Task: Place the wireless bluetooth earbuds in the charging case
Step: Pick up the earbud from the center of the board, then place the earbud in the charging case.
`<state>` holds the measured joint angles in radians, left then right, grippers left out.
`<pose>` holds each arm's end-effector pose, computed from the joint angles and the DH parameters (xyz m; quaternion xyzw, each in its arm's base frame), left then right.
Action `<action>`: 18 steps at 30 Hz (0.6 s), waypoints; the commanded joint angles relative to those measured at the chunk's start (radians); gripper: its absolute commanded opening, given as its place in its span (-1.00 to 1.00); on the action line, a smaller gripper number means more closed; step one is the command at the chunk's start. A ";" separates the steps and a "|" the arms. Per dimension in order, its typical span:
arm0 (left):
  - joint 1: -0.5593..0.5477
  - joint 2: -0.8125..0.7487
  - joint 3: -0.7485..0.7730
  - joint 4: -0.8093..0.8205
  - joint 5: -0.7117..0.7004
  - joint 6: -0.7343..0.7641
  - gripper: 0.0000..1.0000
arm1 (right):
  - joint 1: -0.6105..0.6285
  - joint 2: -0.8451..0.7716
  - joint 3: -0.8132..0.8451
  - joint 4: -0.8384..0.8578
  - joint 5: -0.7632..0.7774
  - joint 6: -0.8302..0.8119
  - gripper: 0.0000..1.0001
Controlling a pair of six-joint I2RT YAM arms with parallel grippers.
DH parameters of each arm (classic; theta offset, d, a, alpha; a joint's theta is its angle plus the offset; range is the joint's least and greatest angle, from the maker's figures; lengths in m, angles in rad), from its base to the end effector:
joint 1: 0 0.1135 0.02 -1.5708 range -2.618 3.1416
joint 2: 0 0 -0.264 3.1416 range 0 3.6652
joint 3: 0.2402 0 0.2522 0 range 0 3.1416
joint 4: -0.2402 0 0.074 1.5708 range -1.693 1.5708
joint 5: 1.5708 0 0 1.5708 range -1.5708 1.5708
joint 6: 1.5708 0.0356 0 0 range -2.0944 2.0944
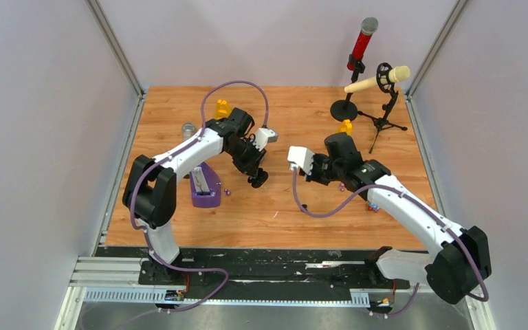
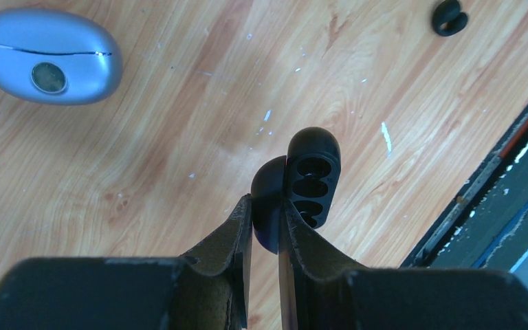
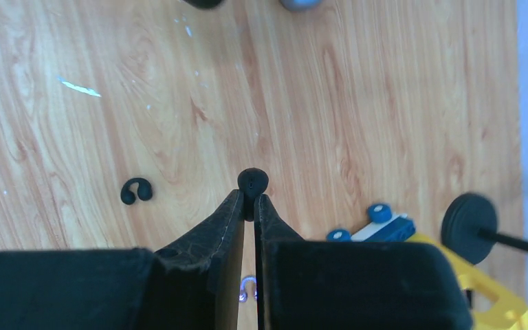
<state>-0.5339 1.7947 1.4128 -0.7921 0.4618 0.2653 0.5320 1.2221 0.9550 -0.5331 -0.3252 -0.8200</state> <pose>0.3097 -0.2015 0.2376 0.4129 0.8616 -0.2480 0.1601 0.2157 0.1401 0.2775 -0.6196 0.6753 0.0952 0.3886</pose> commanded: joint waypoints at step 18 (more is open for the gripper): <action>-0.200 0.060 0.069 -0.041 -0.265 0.036 -0.64 | 0.420 0.192 0.034 0.133 0.381 -0.211 -0.92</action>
<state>-0.7204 1.8481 1.4391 -0.8112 0.2047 0.2752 0.9211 1.4002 0.9520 -0.4507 -0.0235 -0.9928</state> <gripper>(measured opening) 0.238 0.098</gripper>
